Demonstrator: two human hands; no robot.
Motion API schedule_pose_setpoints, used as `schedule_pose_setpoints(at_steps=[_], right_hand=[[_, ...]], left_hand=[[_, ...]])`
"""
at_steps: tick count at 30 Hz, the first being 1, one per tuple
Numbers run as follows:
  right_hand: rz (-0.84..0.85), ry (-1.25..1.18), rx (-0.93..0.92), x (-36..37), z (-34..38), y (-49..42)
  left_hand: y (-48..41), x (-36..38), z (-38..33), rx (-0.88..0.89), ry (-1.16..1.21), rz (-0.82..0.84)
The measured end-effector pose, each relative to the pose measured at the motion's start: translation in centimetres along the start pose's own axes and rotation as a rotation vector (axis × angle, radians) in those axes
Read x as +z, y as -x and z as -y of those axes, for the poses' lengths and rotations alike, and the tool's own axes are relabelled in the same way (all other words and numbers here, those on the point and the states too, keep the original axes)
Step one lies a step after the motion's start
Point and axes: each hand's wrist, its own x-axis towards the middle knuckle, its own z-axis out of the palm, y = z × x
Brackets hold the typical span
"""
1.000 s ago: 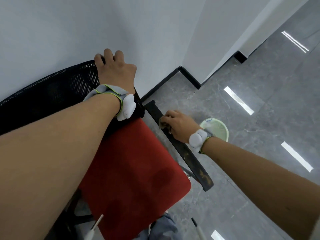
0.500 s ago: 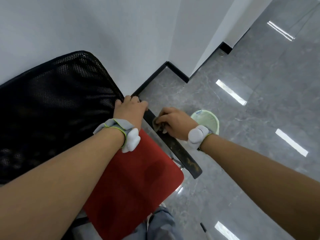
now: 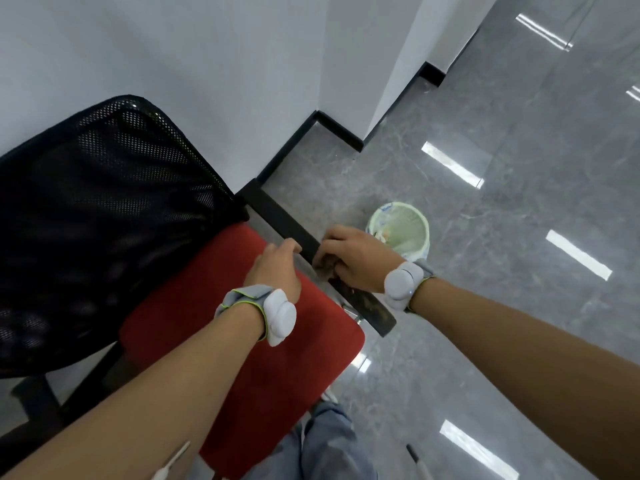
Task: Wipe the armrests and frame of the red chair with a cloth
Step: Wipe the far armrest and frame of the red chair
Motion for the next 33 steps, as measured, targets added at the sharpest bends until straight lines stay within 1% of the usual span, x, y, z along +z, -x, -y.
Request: schedule_pose_setpoints(at_steps=[3,6,8,10,13,15,18,20,22,25,28,29,30,32,33], right_hand=[[-0.036,0.029,0.001,1.3,0.0,-0.5],[-0.066,0.060,-0.006,2.1,-0.5,2.2],[-0.032,0.075,-0.053,2.2,-1.0,4.6],[0.049,0.078,-0.068,1.7,-1.5,6.8],[0.128,0.115,-0.073,0.1,-1.6,7.6],[0.071,0.123,-0.049,-0.5,-1.2,6.5],[-0.121,0.089,0.024,0.3,-0.8,4.3],[-0.143,0.069,0.065,1.4,-0.6,4.5],[-0.143,0.055,0.061,2.5,-0.8,6.5],[-0.088,0.048,0.098,3.4,-1.9,11.4],[0.060,0.152,0.166,4.3,-4.0,15.7],[0.034,0.159,0.232,4.3,-4.6,16.9],[-0.056,0.128,0.306,4.4,-5.0,17.6],[-0.319,0.026,0.423,4.1,-4.5,17.0],[-0.440,-0.019,0.431,3.7,-3.5,15.6]], left_hand=[[0.4,0.6,-0.4,-0.024,0.056,-0.023],[0.8,1.4,-1.1,-0.037,0.080,-0.025],[1.1,1.7,-1.3,-0.048,0.090,-0.023],[1.4,1.9,-1.5,-0.059,0.097,-0.016],[1.8,1.9,-1.9,-0.039,0.102,-0.012],[2.0,2.1,-2.2,-0.010,0.095,-0.015],[2.1,2.6,-2.7,0.019,0.081,-0.021],[2.2,3.0,-3.1,0.025,0.084,-0.017],[2.4,3.3,-3.5,0.034,0.092,-0.017],[2.7,4.1,-4.1,0.041,0.112,-0.002],[3.3,4.6,-4.7,0.056,0.113,0.015],[3.4,4.9,-5.2,0.072,0.106,0.018],[3.5,5.2,-5.5,0.074,0.105,0.014],[3.7,5.3,-5.8,0.063,0.119,-0.004],[3.7,5.3,-5.8,0.056,0.131,-0.018]])
